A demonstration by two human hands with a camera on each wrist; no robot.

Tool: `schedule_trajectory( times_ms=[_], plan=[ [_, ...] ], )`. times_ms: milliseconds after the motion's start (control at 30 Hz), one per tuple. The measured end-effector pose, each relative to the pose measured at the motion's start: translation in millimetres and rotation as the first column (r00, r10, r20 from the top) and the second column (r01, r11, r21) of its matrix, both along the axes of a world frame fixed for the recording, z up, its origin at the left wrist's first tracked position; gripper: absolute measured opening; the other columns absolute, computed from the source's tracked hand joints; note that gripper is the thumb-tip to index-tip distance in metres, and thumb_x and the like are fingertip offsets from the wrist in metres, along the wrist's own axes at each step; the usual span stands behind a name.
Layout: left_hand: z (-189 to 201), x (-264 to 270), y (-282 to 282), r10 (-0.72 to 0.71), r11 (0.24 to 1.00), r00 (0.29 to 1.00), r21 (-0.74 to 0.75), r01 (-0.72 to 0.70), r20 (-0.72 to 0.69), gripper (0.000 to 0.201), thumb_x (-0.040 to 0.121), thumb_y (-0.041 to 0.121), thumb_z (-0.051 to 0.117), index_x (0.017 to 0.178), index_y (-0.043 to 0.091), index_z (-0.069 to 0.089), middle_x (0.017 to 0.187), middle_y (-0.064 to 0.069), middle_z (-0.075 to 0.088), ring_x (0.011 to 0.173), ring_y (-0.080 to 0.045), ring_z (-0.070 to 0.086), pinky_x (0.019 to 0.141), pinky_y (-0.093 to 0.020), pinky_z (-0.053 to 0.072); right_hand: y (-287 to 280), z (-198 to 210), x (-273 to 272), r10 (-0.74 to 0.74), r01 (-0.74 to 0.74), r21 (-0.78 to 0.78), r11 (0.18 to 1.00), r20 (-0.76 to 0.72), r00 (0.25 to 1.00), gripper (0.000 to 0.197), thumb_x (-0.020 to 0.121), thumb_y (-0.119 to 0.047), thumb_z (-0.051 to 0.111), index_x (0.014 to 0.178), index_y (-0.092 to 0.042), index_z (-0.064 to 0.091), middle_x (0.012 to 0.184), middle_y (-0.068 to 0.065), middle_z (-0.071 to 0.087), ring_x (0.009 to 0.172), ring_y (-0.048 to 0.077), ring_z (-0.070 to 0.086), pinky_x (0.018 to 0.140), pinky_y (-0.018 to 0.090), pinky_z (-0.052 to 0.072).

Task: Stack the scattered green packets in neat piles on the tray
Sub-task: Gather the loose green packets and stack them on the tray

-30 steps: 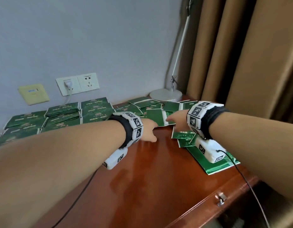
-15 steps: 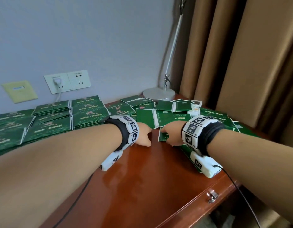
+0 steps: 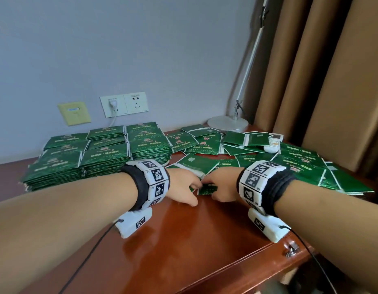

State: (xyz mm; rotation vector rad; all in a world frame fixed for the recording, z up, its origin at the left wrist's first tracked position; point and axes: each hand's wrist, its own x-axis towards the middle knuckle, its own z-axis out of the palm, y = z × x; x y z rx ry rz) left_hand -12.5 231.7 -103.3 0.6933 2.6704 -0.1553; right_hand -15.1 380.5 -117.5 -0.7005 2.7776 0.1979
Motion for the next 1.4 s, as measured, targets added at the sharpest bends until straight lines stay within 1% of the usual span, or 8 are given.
schedule_trajectory(
  times_ms=[133, 600, 733, 800, 933, 1067, 1200, 1400],
  plan=[
    [-2, 26, -23, 0.01, 0.997, 0.999, 0.073, -0.013, 0.037, 0.063, 0.086, 0.038, 0.058, 0.145, 0.031, 0.039, 0.142, 0.017, 0.046, 0.131, -0.008, 0.04, 0.109, -0.026, 0.033, -10, 4, 12, 0.081, -0.081, -0.049, 0.996, 0.008, 0.997, 0.054, 0.083, -0.014, 0.05, 0.131, -0.037, 0.052, 0.115, -0.004, 0.063, 0.103, 0.021, 0.059, 0.089, 0.034, 0.051],
    [3, 95, -103, 0.241, 0.963, 0.97, 0.116, -0.243, 0.033, 0.054, 0.089, 0.025, 0.053, 0.138, 0.043, 0.045, 0.131, 0.003, 0.059, 0.122, -0.005, 0.051, 0.102, -0.026, 0.041, -94, 4, 41, 0.297, -0.288, -0.126, 0.949, 0.058, 0.953, 0.058, 0.084, -0.007, 0.048, 0.132, -0.039, 0.052, 0.101, -0.009, 0.061, 0.087, 0.017, 0.059, 0.081, 0.031, 0.054],
    [3, 113, -138, 0.335, 0.934, 0.942, 0.127, -0.335, 0.02, 0.052, 0.089, 0.026, 0.054, 0.136, 0.047, 0.046, 0.115, 0.011, 0.06, 0.069, 0.009, 0.053, 0.065, -0.011, 0.038, -123, 6, 46, 0.331, -0.321, -0.137, 0.937, 0.063, 0.941, 0.061, 0.086, -0.007, 0.049, 0.138, -0.038, 0.046, 0.128, -0.008, 0.058, 0.106, 0.015, 0.058, 0.092, 0.033, 0.051],
    [2, 119, -153, 0.383, 0.91, 0.923, 0.158, -0.384, 0.039, 0.052, 0.091, 0.026, 0.055, 0.137, 0.047, 0.045, 0.106, 0.015, 0.06, 0.066, 0.018, 0.051, 0.05, -0.005, 0.03, -138, 7, 46, 0.351, -0.339, -0.133, 0.931, 0.083, 0.933, 0.063, 0.085, -0.005, 0.049, 0.139, -0.038, 0.045, 0.131, -0.008, 0.057, 0.108, 0.017, 0.06, 0.093, 0.036, 0.051],
    [1, 128, -176, 0.434, 0.881, 0.9, 0.191, -0.432, 0.034, 0.047, 0.091, 0.028, 0.056, 0.134, 0.046, 0.05, 0.132, 0.007, 0.056, 0.047, 0.026, 0.045, 0.047, -0.003, 0.031, -165, 9, 46, 0.397, -0.385, -0.122, 0.915, 0.092, 0.913, 0.061, 0.086, -0.007, 0.051, 0.138, -0.038, 0.047, 0.129, -0.01, 0.058, 0.107, 0.015, 0.06, 0.095, 0.035, 0.05],
    [0, 130, -194, 0.455, 0.849, 0.891, 0.303, -0.433, 0.0, 0.038, 0.089, 0.023, 0.057, 0.123, 0.039, 0.062, 0.111, 0.008, 0.069, 0.092, -0.001, 0.065, 0.083, -0.018, 0.047, -177, 19, 39, 0.404, -0.397, -0.216, 0.892, -0.009, 0.915, 0.055, 0.089, -0.018, 0.06, 0.14, -0.031, 0.045, 0.137, -0.009, 0.052, 0.121, 0.011, 0.052, 0.105, 0.027, 0.039],
    [-9, 117, -213, 0.488, 0.845, 0.859, 0.331, -0.421, -0.152, 0.038, 0.092, 0.019, 0.056, 0.129, 0.025, 0.057, 0.123, 0.009, 0.061, 0.103, -0.008, 0.059, 0.087, -0.019, 0.041, -181, 22, 21, 0.355, -0.344, -0.128, 0.93, 0.076, 0.932, 0.094, 0.073, -0.04, 0.079, 0.149, -0.029, 0.026, 0.148, -0.006, 0.039, 0.132, 0.017, 0.042, 0.11, 0.033, 0.031],
    [-18, 92, -230, 0.556, 0.819, 0.814, -0.054, -0.571, -0.169, 0.088, 0.084, 0.048, 0.066, 0.15, 0.014, 0.019, 0.141, -0.016, 0.037, 0.127, -0.032, 0.041, 0.104, -0.042, 0.039, -188, 21, 9, 0.242, -0.265, 0.119, 0.957, 0.177, 0.954, 0.132, 0.061, -0.051, 0.083, 0.152, -0.027, -0.01, 0.159, -0.002, 0.011, 0.144, 0.02, 0.02, 0.114, 0.041, 0.02]
  ],
)
